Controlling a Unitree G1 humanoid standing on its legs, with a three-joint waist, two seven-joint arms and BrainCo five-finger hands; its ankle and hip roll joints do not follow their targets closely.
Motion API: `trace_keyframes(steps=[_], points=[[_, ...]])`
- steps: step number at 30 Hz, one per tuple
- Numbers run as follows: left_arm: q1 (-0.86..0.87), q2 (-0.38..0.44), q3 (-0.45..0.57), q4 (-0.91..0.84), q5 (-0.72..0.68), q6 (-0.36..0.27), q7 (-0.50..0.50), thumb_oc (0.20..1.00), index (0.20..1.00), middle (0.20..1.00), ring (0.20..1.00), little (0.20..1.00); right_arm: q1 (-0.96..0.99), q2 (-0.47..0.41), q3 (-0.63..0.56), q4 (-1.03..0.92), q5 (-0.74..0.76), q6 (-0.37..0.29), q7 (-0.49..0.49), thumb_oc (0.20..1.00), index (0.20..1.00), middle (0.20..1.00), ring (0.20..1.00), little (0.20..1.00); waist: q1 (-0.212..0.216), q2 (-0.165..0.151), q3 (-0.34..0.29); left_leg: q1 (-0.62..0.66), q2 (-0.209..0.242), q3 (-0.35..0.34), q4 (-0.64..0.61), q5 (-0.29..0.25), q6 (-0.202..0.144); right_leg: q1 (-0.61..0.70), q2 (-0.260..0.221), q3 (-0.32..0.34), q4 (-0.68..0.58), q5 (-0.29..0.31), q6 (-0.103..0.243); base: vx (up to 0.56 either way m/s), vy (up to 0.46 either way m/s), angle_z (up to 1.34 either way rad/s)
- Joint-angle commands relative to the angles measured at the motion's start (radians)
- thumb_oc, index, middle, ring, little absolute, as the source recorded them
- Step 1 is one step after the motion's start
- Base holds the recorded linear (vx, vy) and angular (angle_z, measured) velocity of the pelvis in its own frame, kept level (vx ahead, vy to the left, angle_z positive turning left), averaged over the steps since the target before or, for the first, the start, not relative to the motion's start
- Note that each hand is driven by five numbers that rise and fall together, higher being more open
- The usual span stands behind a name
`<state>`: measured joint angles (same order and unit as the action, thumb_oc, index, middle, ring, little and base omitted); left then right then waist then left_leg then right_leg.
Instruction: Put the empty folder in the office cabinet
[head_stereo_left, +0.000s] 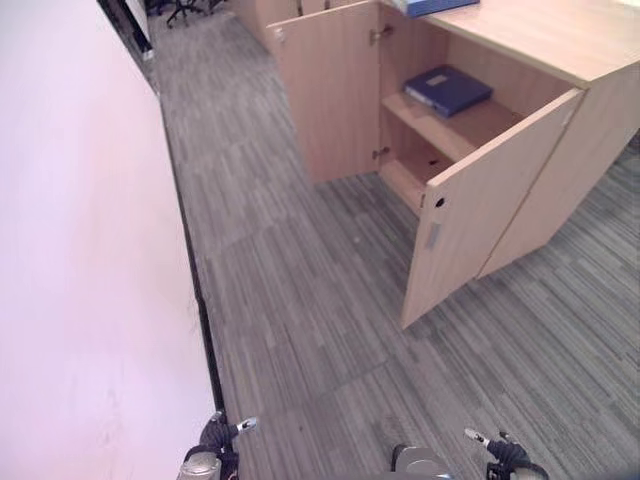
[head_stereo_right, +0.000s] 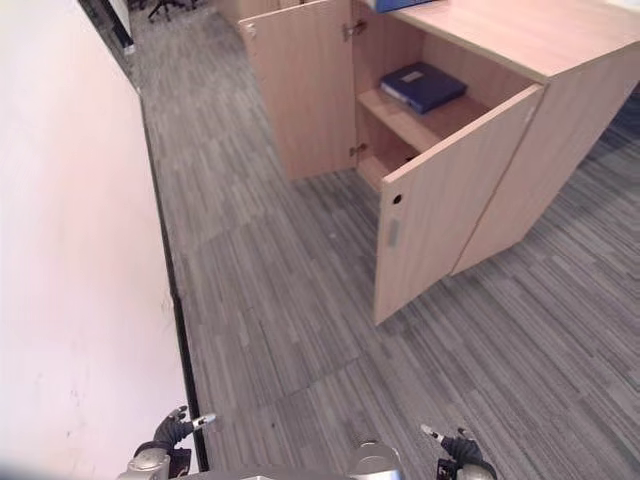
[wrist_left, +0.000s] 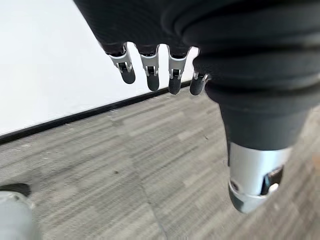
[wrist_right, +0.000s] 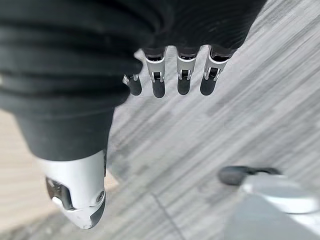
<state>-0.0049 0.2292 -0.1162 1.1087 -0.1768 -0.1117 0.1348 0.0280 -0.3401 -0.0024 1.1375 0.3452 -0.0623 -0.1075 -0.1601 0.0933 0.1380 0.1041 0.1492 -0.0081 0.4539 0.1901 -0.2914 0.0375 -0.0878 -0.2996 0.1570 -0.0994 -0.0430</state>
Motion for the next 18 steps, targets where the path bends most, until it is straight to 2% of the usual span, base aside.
trace_keyframes(steps=[1,3,5,7,8,9,10,11,12,14,18], points=[[-0.041,0.021,-0.023,-0.042,-0.026,-0.024,0.009,1.000,1.000,1.000,1.000,1.000,-0.017,-0.027,-0.016,-0.006,0.054,-0.011,0.000,1.000,1.000,1.000,1.000,1.000,0.013,-0.035,0.050,-0.012,0.021,0.059,0.050,-0.071,0.072,-0.014,-0.046,0.106,-0.178,0.090,0.118,0.30,-0.075,-0.34],[-0.036,0.017,-0.028,-0.049,-0.024,-0.024,0.004,1.000,1.000,1.000,1.000,1.000,-0.016,-0.030,-0.019,-0.013,0.064,-0.011,0.003,1.000,1.000,1.000,1.000,1.000,0.026,-0.039,0.061,-0.048,0.059,0.082,0.038,-0.075,0.088,0.021,-0.044,0.138,-0.177,0.065,0.121,0.29,-0.006,-0.25],[-0.028,0.016,-0.037,-0.060,-0.016,-0.022,0.000,1.000,1.000,1.000,1.000,1.000,-0.011,-0.031,-0.026,-0.022,0.074,-0.012,0.004,1.000,1.000,1.000,1.000,1.000,0.037,-0.037,0.066,-0.065,0.090,0.093,-0.072,-0.086,0.105,0.046,-0.042,0.172,-0.166,0.043,0.133,0.30,0.076,-0.57],[-0.025,0.016,-0.043,-0.067,-0.015,-0.024,0.005,1.000,1.000,1.000,1.000,1.000,-0.007,-0.031,-0.024,-0.040,0.079,-0.013,0.005,1.000,1.000,1.000,1.000,1.000,0.046,-0.023,0.067,-0.085,0.119,0.082,-0.210,-0.071,0.101,0.062,-0.039,0.210,-0.147,0.011,0.148,0.33,0.175,-0.66],[-0.022,0.016,-0.047,-0.073,-0.018,-0.027,0.007,1.000,1.000,1.000,1.000,1.000,-0.004,-0.029,-0.025,-0.045,0.082,-0.013,0.004,1.000,1.000,1.000,1.000,1.000,0.054,-0.009,0.068,-0.107,0.148,0.051,-0.336,-0.048,0.096,0.075,-0.039,0.246,-0.128,-0.018,0.156,0.32,0.171,-0.71],[-0.021,0.016,-0.047,-0.073,-0.018,-0.027,0.007,1.000,1.000,1.000,1.000,1.000,-0.003,-0.029,-0.025,-0.046,0.082,-0.013,0.004,1.000,1.000,1.000,1.000,1.000,0.056,-0.011,0.070,-0.099,0.147,0.055,-0.340,-0.048,0.096,0.078,-0.041,0.248,-0.125,-0.023,0.156,0.30,0.167,-1.08],[-0.020,0.015,-0.049,-0.076,-0.021,-0.029,0.009,1.000,1.000,1.000,1.000,1.000,-0.003,-0.028,-0.028,-0.045,0.087,-0.013,0.002,1.000,1.000,1.000,1.000,1.000,0.058,-0.004,0.071,-0.114,0.156,0.029,-0.378,-0.035,0.092,0.083,-0.041,0.268,-0.112,-0.034,0.158,0.33,0.164,-1.04],[-0.015,0.016,-0.051,-0.076,-0.027,-0.034,0.014,1.000,1.000,1.000,1.000,1.000,0.000,-0.027,-0.038,-0.040,0.096,-0.013,-0.004,1.000,1.000,1.000,1.000,1.000,0.070,0.003,0.076,-0.143,0.159,-0.054,-0.441,-0.014,0.087,0.096,-0.045,0.327,-0.080,-0.068,0.161,0.33,0.163,-1.12],[-0.014,0.016,-0.052,-0.076,-0.027,-0.035,0.014,1.000,1.000,1.000,1.000,1.000,0.001,-0.027,-0.038,-0.040,0.096,-0.013,-0.004,1.000,1.000,1.000,1.000,1.000,0.071,0.000,0.077,-0.137,0.156,-0.052,-0.443,-0.016,0.087,0.097,-0.048,0.328,-0.074,-0.075,0.161,0.36,0.153,-0.86],[-0.008,0.015,-0.050,-0.072,-0.031,-0.039,0.018,1.000,1.000,1.000,1.000,1.000,-0.002,-0.025,-0.045,-0.022,0.096,-0.011,-0.008,1.000,1.000,1.000,1.000,1.000,0.081,0.004,0.079,-0.172,0.159,-0.149,-0.476,0.004,0.078,0.107,-0.043,0.404,-0.050,-0.100,0.164,0.28,0.112,-0.95],[0.008,0.023,-0.036,-0.055,-0.037,-0.047,0.028,1.000,1.000,1.000,1.000,1.000,-0.010,-0.026,-0.050,-0.011,0.093,-0.011,-0.015,1.000,1.000,1.000,1.000,1.000,0.097,-0.007,0.078,-0.218,0.167,-0.268,-0.496,0.005,0.066,0.099,-0.043,0.545,0.005,-0.150,0.171,0.27,0.172,-1.25]])
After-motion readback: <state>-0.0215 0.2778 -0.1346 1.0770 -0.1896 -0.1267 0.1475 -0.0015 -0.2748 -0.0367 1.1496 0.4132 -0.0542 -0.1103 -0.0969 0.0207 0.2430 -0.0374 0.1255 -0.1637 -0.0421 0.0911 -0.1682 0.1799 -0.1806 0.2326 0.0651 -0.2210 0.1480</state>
